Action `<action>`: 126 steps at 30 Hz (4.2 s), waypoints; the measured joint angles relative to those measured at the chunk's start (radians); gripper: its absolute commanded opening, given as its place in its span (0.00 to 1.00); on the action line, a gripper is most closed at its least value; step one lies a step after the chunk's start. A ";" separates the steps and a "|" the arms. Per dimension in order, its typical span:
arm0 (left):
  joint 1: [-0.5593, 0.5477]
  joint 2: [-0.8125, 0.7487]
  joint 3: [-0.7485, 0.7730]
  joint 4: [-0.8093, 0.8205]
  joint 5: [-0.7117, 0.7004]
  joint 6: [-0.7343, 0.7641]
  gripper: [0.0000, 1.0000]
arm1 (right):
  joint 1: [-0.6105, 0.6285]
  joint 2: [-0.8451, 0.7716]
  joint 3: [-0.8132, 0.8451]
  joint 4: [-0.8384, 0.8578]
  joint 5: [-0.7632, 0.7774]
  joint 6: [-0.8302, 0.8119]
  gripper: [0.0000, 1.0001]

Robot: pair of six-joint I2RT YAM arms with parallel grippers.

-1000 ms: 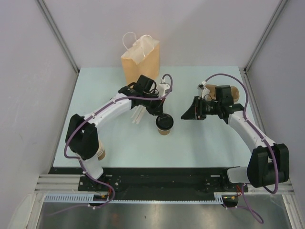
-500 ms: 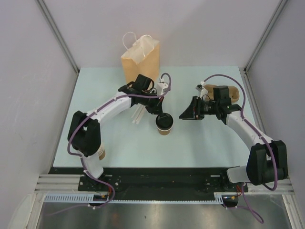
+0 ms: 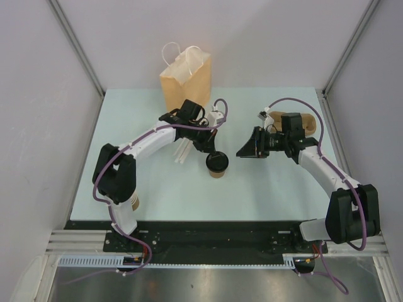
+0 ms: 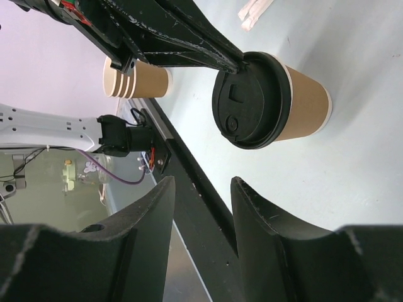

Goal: Pack the takeout coffee

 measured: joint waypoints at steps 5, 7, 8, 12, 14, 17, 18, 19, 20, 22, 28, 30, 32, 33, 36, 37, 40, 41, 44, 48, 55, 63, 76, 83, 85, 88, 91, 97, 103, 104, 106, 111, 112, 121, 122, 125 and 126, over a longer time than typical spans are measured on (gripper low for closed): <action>0.000 0.000 0.000 0.000 0.000 0.008 0.03 | 0.003 0.002 0.000 0.000 -0.008 0.000 0.46; 0.000 0.000 0.000 0.000 0.000 0.008 0.09 | 0.005 0.003 0.000 0.001 -0.011 0.000 0.47; 0.000 0.000 0.000 0.000 0.000 0.009 0.12 | 0.006 0.004 0.000 0.001 -0.011 0.000 0.47; 0.000 0.000 0.000 0.000 0.000 0.015 0.29 | 0.008 0.004 0.000 0.001 -0.011 0.000 0.47; 0.000 0.000 0.000 -0.001 0.000 0.016 0.38 | 0.010 0.005 0.000 0.001 -0.011 0.000 0.47; 0.002 0.000 0.000 -0.007 0.001 0.015 0.47 | 0.013 0.005 0.000 0.001 -0.011 0.000 0.47; 0.002 0.000 0.001 -0.010 0.001 0.014 0.51 | 0.014 0.005 0.000 0.001 -0.011 0.000 0.47; 0.003 0.000 0.003 -0.014 0.002 0.014 0.53 | 0.014 0.005 0.000 0.002 -0.011 0.000 0.47; 0.005 0.000 0.007 -0.020 0.002 0.013 0.54 | 0.015 0.005 0.000 0.003 -0.012 0.000 0.47; 0.010 -0.002 0.017 -0.025 0.003 0.006 0.56 | 0.016 0.005 0.000 0.007 -0.012 0.000 0.46; 0.076 -0.093 0.008 -0.006 0.084 -0.077 0.53 | 0.033 0.006 0.000 0.040 -0.027 0.021 0.46; 0.105 -0.157 -0.032 0.028 0.144 -0.134 0.47 | 0.051 0.010 0.000 0.053 -0.036 0.037 0.45; 0.127 -0.217 -0.091 0.087 0.229 -0.209 0.42 | 0.077 0.020 0.000 0.076 -0.047 0.055 0.43; 0.129 -0.241 -0.127 0.122 0.272 -0.262 0.37 | 0.088 0.026 0.000 0.085 -0.051 0.063 0.42; 0.120 -0.272 -0.249 0.252 0.376 -0.411 0.31 | 0.121 0.060 0.000 0.119 -0.064 0.092 0.37; 0.117 -0.270 -0.277 0.280 0.394 -0.446 0.31 | 0.128 0.071 0.000 0.127 -0.065 0.098 0.35; 0.113 -0.248 -0.364 0.365 0.435 -0.568 0.27 | 0.150 0.115 0.000 0.160 -0.071 0.124 0.33; 0.113 -0.238 -0.379 0.385 0.444 -0.599 0.27 | 0.154 0.130 0.000 0.169 -0.072 0.132 0.33; 0.113 -0.208 -0.387 0.433 0.454 -0.668 0.23 | 0.163 0.170 0.000 0.203 -0.073 0.156 0.32; 0.113 -0.170 -0.387 0.485 0.461 -0.713 0.21 | 0.160 0.215 -0.001 0.237 -0.077 0.183 0.30; 0.113 -0.103 -0.387 0.481 0.443 -0.719 0.20 | 0.151 0.275 -0.001 0.284 -0.083 0.202 0.29; 0.113 -0.057 -0.385 0.430 0.400 -0.692 0.20 | 0.140 0.344 -0.001 0.285 -0.098 0.194 0.26; 0.113 -0.031 -0.368 0.422 0.413 -0.692 0.18 | 0.108 0.393 0.012 0.274 -0.158 0.191 0.23; 0.122 -0.012 -0.367 0.423 0.430 -0.692 0.17 | 0.106 0.409 0.018 0.276 -0.170 0.191 0.23; 0.126 -0.009 -0.365 0.423 0.431 -0.692 0.16 | 0.106 0.413 0.021 0.277 -0.171 0.192 0.22; 0.132 0.000 -0.362 0.422 0.440 -0.692 0.16 | 0.106 0.421 0.025 0.286 -0.175 0.194 0.21; 0.136 0.011 -0.357 0.420 0.455 -0.693 0.16 | 0.106 0.429 0.027 0.289 -0.184 0.196 0.21; 0.139 0.024 -0.348 0.413 0.471 -0.693 0.16 | 0.104 0.456 0.042 0.289 -0.204 0.212 0.20; 0.141 0.032 -0.343 0.410 0.481 -0.693 0.16 | 0.104 0.491 0.063 0.290 -0.233 0.230 0.19; 0.141 0.033 -0.342 0.409 0.481 -0.693 0.16 | 0.103 0.495 0.064 0.289 -0.236 0.233 0.19; 0.142 0.036 -0.340 0.407 0.483 -0.694 0.16 | 0.101 0.503 0.068 0.290 -0.246 0.237 0.19; 0.146 0.052 -0.332 0.406 0.504 -0.699 0.16 | 0.096 0.529 0.080 0.292 -0.278 0.248 0.18; 0.147 0.058 -0.330 0.406 0.511 -0.703 0.16 | 0.095 0.534 0.083 0.293 -0.286 0.251 0.18; 0.151 0.093 -0.309 0.406 0.543 -0.721 0.16 | 0.091 0.560 0.094 0.302 -0.320 0.262 0.18; 0.151 0.095 -0.308 0.407 0.546 -0.723 0.16 | 0.091 0.560 0.095 0.302 -0.322 0.262 0.18; 0.152 0.099 -0.308 0.410 0.552 -0.729 0.16 | 0.090 0.565 0.097 0.301 -0.327 0.262 0.18; 0.153 0.100 -0.308 0.411 0.553 -0.731 0.16 | 0.089 0.567 0.097 0.301 -0.331 0.262 0.18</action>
